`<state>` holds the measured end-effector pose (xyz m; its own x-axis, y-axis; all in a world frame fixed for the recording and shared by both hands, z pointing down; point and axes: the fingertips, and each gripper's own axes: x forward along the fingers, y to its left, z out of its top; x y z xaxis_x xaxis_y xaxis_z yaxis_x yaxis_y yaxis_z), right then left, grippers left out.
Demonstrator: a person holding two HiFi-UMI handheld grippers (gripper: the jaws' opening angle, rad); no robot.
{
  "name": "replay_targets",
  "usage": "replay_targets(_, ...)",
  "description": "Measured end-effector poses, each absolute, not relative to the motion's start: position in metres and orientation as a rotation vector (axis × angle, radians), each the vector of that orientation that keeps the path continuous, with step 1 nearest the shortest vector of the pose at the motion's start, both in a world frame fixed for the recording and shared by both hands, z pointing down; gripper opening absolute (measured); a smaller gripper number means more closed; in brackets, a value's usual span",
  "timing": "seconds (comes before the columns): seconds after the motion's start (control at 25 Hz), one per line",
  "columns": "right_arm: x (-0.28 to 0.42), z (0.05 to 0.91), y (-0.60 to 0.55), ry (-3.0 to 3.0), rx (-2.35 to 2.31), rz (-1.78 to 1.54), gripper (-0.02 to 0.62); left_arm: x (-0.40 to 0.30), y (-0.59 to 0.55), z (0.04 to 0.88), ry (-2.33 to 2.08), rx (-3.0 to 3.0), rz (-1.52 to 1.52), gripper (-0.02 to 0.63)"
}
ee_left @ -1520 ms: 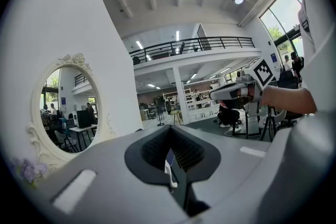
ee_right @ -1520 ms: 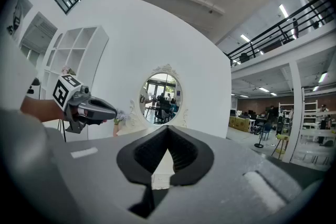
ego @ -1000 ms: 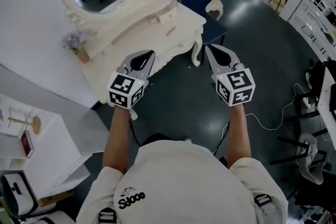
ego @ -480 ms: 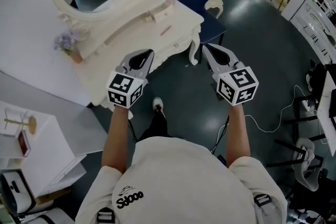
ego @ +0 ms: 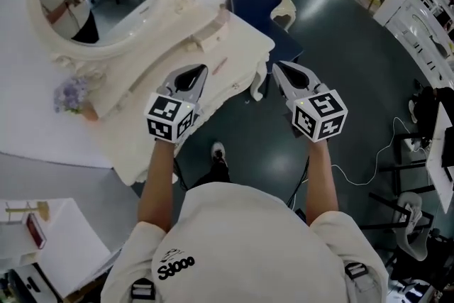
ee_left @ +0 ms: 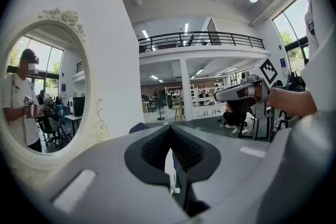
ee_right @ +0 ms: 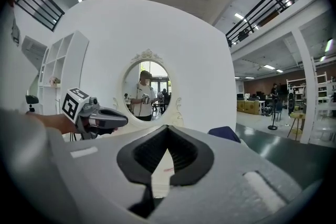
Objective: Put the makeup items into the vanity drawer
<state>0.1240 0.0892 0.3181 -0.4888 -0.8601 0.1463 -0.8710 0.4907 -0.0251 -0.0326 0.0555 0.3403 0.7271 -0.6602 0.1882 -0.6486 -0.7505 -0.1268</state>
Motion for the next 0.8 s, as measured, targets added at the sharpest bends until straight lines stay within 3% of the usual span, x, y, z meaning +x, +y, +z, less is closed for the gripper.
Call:
replay_targets(0.36,0.115,0.317,-0.025,-2.535,1.612,0.120,0.003,-0.035,-0.068,0.348,0.992,-2.940,-0.366,0.018)
replay_targets(0.8,0.093,0.355,-0.083,-2.438,1.564,0.232,0.003,-0.040,-0.134,0.414,0.949,-3.046,-0.565,0.019)
